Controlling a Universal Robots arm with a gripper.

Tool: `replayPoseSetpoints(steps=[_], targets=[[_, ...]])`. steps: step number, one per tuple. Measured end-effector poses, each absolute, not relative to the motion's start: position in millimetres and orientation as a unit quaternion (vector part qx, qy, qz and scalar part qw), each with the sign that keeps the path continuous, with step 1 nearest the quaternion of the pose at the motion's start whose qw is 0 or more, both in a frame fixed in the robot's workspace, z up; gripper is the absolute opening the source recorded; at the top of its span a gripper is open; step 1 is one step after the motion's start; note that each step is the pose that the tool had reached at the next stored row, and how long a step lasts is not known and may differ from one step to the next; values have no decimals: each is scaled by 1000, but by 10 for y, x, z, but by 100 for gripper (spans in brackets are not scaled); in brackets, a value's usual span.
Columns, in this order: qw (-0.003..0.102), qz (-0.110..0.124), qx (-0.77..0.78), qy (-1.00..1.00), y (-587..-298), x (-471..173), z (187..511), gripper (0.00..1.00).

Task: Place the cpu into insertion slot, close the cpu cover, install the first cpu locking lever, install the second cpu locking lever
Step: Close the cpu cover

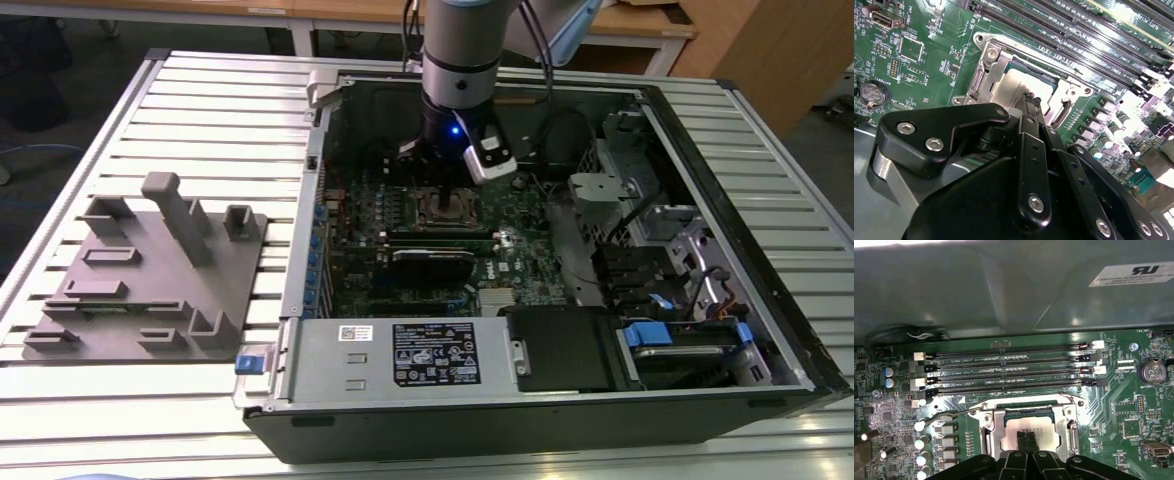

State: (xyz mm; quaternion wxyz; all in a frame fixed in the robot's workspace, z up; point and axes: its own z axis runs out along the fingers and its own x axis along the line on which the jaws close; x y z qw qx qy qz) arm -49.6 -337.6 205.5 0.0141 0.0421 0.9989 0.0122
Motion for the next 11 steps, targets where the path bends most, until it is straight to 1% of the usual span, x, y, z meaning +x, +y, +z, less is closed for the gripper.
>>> replayPoseSetpoints(steps=[11], targets=[[14,12,42,999,-3376,-518,2073,11]])
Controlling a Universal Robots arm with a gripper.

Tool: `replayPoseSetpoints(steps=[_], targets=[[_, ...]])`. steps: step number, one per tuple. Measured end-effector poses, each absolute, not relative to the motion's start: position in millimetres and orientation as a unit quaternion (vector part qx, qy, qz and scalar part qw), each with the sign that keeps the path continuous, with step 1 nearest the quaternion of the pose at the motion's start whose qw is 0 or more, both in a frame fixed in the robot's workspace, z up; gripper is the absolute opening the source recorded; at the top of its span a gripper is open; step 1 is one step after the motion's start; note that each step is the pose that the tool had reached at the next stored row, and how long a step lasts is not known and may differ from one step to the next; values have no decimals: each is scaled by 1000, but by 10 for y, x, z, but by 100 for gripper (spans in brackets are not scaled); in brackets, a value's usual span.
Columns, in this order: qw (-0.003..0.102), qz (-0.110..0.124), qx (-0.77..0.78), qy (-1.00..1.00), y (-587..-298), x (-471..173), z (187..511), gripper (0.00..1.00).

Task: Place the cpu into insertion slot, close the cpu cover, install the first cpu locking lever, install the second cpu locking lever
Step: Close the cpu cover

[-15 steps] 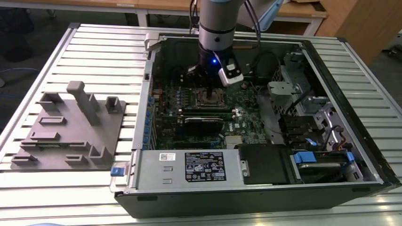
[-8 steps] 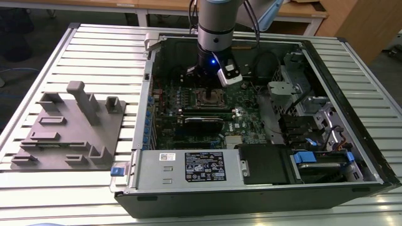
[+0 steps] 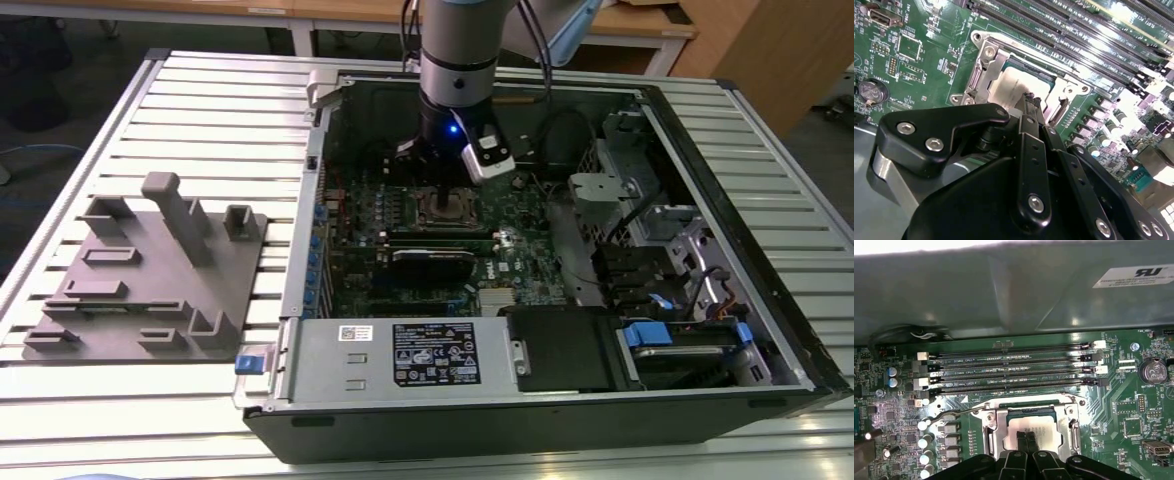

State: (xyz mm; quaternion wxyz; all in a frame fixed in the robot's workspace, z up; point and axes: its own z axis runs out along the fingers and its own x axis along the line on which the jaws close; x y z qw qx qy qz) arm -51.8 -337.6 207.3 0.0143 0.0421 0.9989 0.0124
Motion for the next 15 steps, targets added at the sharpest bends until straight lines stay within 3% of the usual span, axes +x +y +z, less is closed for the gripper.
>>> replayPoseSetpoints(steps=[15], targets=[[15,12,42,999,-3376,-537,2101,11]])
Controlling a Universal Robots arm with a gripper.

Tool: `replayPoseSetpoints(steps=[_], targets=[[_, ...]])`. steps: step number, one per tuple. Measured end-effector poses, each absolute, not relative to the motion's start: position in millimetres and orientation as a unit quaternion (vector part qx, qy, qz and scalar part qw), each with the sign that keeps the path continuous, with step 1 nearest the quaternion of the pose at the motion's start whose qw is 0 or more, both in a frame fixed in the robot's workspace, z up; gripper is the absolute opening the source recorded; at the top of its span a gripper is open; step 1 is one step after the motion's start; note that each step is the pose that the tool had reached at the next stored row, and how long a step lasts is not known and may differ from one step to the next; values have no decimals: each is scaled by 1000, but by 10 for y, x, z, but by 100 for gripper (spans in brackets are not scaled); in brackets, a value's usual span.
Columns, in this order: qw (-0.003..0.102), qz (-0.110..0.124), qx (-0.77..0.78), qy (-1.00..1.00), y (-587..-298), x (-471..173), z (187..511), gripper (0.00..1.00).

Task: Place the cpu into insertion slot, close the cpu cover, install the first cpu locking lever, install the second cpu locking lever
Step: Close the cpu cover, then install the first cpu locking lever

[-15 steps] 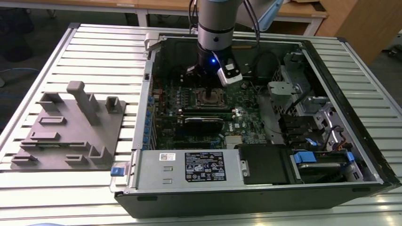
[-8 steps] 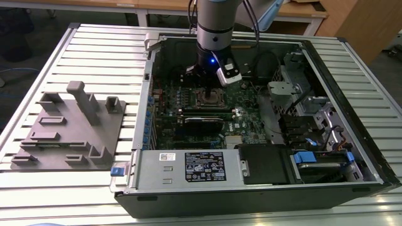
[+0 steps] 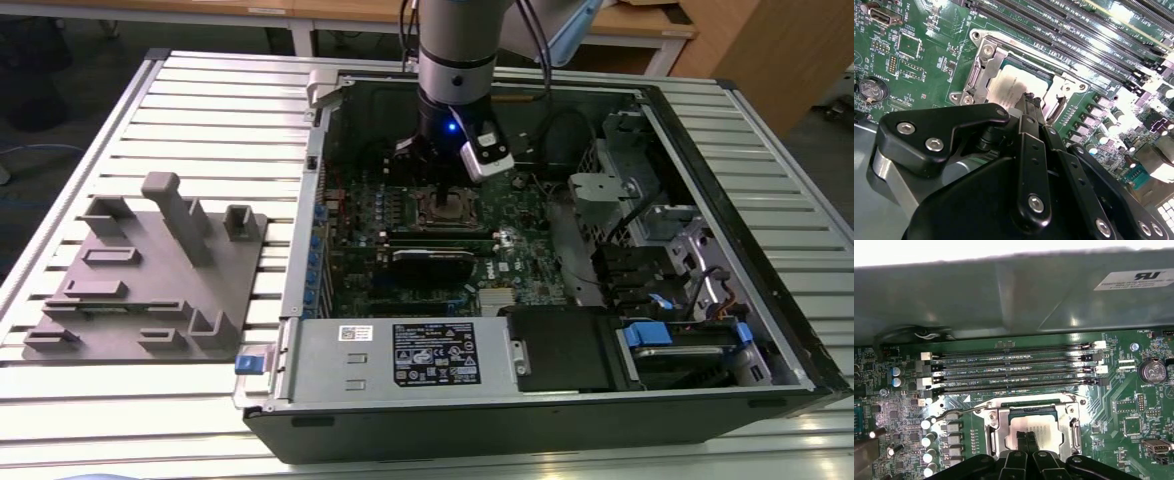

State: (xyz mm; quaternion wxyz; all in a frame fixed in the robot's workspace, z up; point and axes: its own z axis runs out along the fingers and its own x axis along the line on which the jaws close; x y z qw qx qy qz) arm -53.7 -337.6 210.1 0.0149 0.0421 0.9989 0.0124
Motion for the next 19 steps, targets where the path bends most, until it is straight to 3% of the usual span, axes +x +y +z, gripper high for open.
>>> replayPoseSetpoints(steps=[19], targets=[[15,12,42,999,-3376,-484,2126,11]])
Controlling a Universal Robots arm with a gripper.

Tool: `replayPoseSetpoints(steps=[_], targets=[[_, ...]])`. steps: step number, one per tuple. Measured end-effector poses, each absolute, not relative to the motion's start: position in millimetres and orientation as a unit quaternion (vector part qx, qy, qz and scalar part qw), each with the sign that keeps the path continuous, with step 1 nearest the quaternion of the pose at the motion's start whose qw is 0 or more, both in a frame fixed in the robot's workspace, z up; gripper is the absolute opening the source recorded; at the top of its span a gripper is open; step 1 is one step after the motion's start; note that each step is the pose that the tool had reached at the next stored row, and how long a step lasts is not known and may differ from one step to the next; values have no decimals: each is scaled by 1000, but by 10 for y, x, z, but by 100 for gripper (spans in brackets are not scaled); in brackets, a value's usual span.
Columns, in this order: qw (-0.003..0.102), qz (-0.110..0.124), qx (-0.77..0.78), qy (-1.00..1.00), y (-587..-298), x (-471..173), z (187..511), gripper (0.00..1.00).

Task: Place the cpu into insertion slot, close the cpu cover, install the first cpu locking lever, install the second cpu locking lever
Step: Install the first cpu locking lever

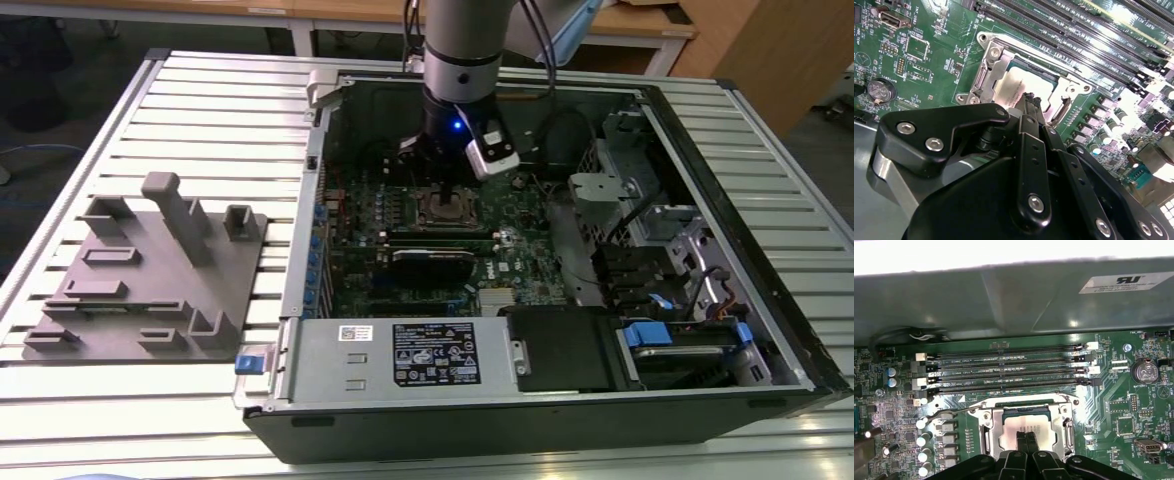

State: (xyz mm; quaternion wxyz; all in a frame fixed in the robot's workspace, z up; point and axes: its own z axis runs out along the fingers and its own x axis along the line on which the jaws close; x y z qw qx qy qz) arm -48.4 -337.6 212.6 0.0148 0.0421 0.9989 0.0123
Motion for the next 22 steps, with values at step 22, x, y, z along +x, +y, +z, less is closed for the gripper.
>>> replayPoseSetpoints(steps=[22], targets=[[15,12,42,999,-3376,-481,2228,11]])
